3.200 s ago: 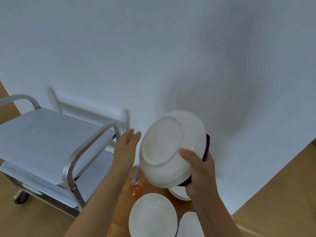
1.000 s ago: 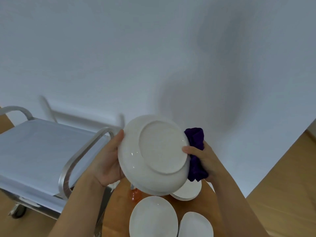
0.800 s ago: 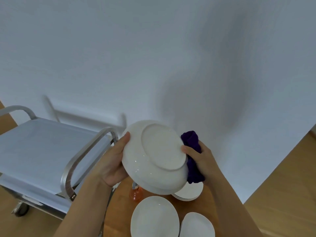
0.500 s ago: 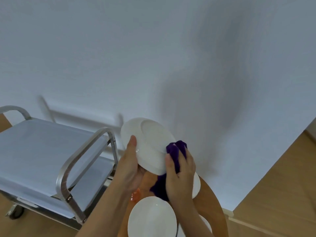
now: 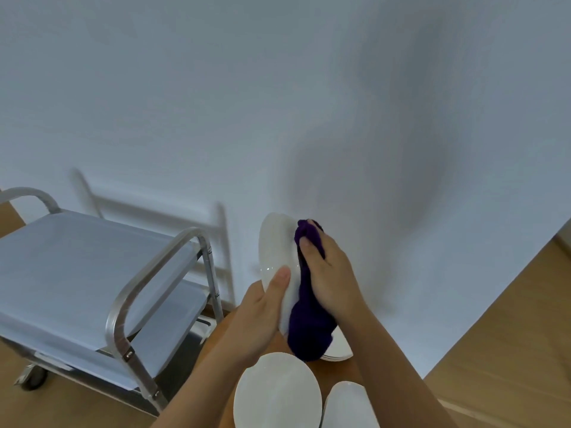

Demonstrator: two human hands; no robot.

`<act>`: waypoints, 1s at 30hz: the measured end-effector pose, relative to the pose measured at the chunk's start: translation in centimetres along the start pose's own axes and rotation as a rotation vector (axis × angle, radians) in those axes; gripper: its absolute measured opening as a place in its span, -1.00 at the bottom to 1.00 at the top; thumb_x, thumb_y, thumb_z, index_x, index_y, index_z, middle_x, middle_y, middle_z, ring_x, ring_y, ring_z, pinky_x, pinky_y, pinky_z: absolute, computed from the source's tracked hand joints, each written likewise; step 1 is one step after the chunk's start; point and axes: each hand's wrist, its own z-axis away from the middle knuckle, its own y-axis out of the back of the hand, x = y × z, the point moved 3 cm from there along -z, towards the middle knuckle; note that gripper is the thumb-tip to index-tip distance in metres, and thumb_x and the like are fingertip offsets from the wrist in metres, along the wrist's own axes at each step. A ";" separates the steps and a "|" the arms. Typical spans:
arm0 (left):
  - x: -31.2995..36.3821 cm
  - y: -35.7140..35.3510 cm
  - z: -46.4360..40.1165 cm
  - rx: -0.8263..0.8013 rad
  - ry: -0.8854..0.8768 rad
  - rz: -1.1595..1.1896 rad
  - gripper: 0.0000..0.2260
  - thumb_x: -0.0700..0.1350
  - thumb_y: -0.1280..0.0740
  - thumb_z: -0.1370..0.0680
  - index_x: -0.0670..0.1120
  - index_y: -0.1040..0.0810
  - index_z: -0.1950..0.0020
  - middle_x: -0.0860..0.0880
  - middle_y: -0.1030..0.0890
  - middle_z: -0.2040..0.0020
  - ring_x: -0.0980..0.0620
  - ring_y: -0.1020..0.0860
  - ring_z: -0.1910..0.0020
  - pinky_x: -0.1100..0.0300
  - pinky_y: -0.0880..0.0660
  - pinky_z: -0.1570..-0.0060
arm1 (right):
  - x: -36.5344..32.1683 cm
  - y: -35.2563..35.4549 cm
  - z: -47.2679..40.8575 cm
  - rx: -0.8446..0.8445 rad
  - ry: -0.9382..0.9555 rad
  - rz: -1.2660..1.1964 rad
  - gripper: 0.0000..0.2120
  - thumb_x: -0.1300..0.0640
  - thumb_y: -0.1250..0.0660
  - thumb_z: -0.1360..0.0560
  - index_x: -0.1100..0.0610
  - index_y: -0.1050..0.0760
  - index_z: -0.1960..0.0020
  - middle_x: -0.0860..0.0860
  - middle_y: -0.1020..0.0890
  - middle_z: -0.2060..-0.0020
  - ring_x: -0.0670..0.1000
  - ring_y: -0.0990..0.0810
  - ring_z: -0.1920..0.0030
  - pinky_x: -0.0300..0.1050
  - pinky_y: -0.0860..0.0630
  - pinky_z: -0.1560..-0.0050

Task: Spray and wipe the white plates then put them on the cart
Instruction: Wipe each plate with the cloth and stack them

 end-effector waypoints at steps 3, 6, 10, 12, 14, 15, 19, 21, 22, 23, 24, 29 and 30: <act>0.5 0.6 0.2 0.023 -0.057 0.102 -0.34 0.45 -0.18 -0.27 0.06 -0.48 -0.20 -0.04 -0.66 0.00 -0.03 -0.65 0.03 0.09 -0.63 0.12 | 0.3 0.6 -0.8 0.002 0.103 0.038 -0.77 0.11 -0.12 -0.62 -0.19 -0.41 -0.13 -0.50 -0.45 0.11 -0.49 -0.41 0.03 -0.63 -0.27 0.07; 0.9 1.8 -0.3 0.100 -0.056 0.285 -0.45 0.38 -0.27 -0.22 0.11 -0.49 -0.08 0.05 -0.70 0.12 0.04 -0.67 0.10 0.15 -0.59 0.20 | 1.8 0.6 -0.4 -0.078 0.204 0.180 -0.81 0.14 -0.17 -0.60 -0.04 -0.44 -0.16 -0.36 -0.43 0.05 -0.44 -0.38 -0.03 -0.59 -0.27 0.02; 0.2 2.5 -0.8 0.130 0.004 0.399 -0.55 0.27 -0.27 -0.30 0.08 -0.52 -0.10 -0.01 -0.71 0.07 -0.08 -0.65 -0.01 0.03 -0.58 0.09 | 3.2 0.2 0.9 -0.142 0.175 0.239 -0.74 0.06 -0.16 -0.59 -0.34 -0.40 -0.05 -0.49 -0.37 -0.01 -0.44 -0.36 -0.08 -0.59 -0.26 -0.02; -0.2 2.4 -0.9 0.123 0.043 0.421 -0.45 0.28 -0.28 -0.29 0.03 -0.50 -0.19 -0.08 -0.68 -0.04 -0.12 -0.61 -0.08 -0.03 -0.56 -0.02 | 3.6 0.0 1.7 -0.126 0.123 0.248 -0.76 -0.03 -0.14 -0.57 -0.42 -0.34 -0.02 -0.47 -0.41 -0.02 -0.39 -0.40 -0.08 -0.54 -0.31 -0.04; -0.4 2.2 -0.9 0.140 0.067 0.337 -0.36 0.33 -0.26 -0.25 -0.01 -0.49 -0.21 -0.11 -0.66 -0.05 -0.12 -0.61 -0.07 -0.02 -0.57 -0.03 | 4.3 -0.2 2.9 -0.113 0.054 0.217 -0.85 -0.14 -0.11 -0.53 -0.36 -0.38 -0.04 -0.36 -0.53 0.03 -0.31 -0.49 -0.03 -0.44 -0.40 -0.03; -0.6 2.2 -1.0 0.147 0.061 0.227 -0.35 0.37 -0.23 -0.25 -0.02 -0.51 -0.18 -0.08 -0.67 0.00 -0.07 -0.63 -0.02 0.03 -0.59 0.01 | 4.6 -0.5 3.5 -0.120 0.003 0.179 -0.85 -0.18 -0.10 -0.52 -0.31 -0.41 -0.04 -0.32 -0.58 0.08 -0.27 -0.54 0.01 -0.39 -0.45 0.00; -0.9 1.4 -0.4 -0.034 -0.096 -0.318 -0.51 0.47 -0.10 -0.42 0.09 -0.55 0.16 0.05 -0.65 0.29 0.10 -0.62 0.32 0.17 -0.56 0.27 | 5.6 -1.6 4.3 -0.036 -0.362 -0.203 -0.80 -0.19 -0.14 -0.55 -0.17 -0.50 0.03 -0.21 -0.66 0.22 -0.12 -0.65 0.19 -0.29 -0.56 0.25; -1.0 0.5 0.0 -0.164 -0.181 -0.651 -0.72 0.33 -0.08 -0.53 0.25 -0.48 0.15 0.03 -0.59 0.24 0.05 -0.57 0.28 0.09 -0.50 0.22 | 5.4 -1.4 4.0 0.023 -0.514 -0.435 -0.57 -0.37 -0.19 -0.40 -0.08 -0.56 0.01 -0.05 -0.70 0.19 0.00 -0.68 0.17 -0.03 -0.63 0.15; -0.8 0.2 0.4 -0.219 -0.211 -0.821 -0.84 0.26 -0.06 -0.59 0.37 -0.43 -0.01 0.06 -0.57 0.09 0.03 -0.58 0.16 0.07 -0.50 0.10 | 5.4 -1.1 3.7 0.040 -0.542 -0.523 -0.42 -0.45 -0.22 -0.26 -0.04 -0.57 -0.02 0.03 -0.70 0.15 0.07 -0.69 0.13 0.06 -0.63 0.11; -0.7 -0.1 0.6 -0.259 -0.227 -0.969 -0.78 0.22 -0.03 -0.61 0.41 -0.31 -0.24 0.06 -0.55 -0.12 0.01 -0.56 0.00 0.06 -0.48 -0.05 | 5.4 -0.7 3.5 0.054 -0.541 -0.592 -0.30 -0.49 -0.25 -0.14 0.00 -0.57 -0.05 0.08 -0.70 0.11 0.11 -0.68 0.10 0.07 -0.62 0.12; -0.8 -0.3 0.7 -0.288 -0.232 -1.075 -0.64 0.22 0.00 -0.62 0.33 -0.16 -0.43 0.09 -0.45 -0.31 0.00 -0.53 -0.14 0.06 -0.44 -0.17 | 5.2 -0.3 3.3 0.062 -0.529 -0.637 -0.22 -0.48 -0.28 -0.08 0.02 -0.56 -0.09 0.11 -0.69 0.09 0.13 -0.68 0.09 0.06 -0.62 0.15; -1.1 -1.0 0.5 -0.374 -0.210 -1.311 -0.47 0.22 0.05 -0.63 0.17 0.15 -0.55 0.13 0.04 -0.58 0.00 -0.36 -0.39 0.07 -0.31 -0.35 | 5.6 0.7 3.0 -0.033 -0.594 -0.643 -0.26 -0.23 -0.48 -0.08 0.13 -0.53 -0.15 0.21 -0.66 0.02 0.21 -0.65 0.03 0.12 -0.60 0.02; -1.2 -1.0 0.4 -0.406 -0.208 -1.353 -0.45 0.22 0.04 -0.62 0.16 0.15 -0.55 0.12 0.07 -0.58 0.03 -0.25 -0.46 0.06 -0.22 -0.42 | 5.9 0.7 3.1 -0.042 -0.621 -0.645 -0.28 -0.17 -0.48 -0.06 0.16 -0.54 -0.13 0.22 -0.66 0.04 0.21 -0.65 0.05 0.09 -0.60 0.07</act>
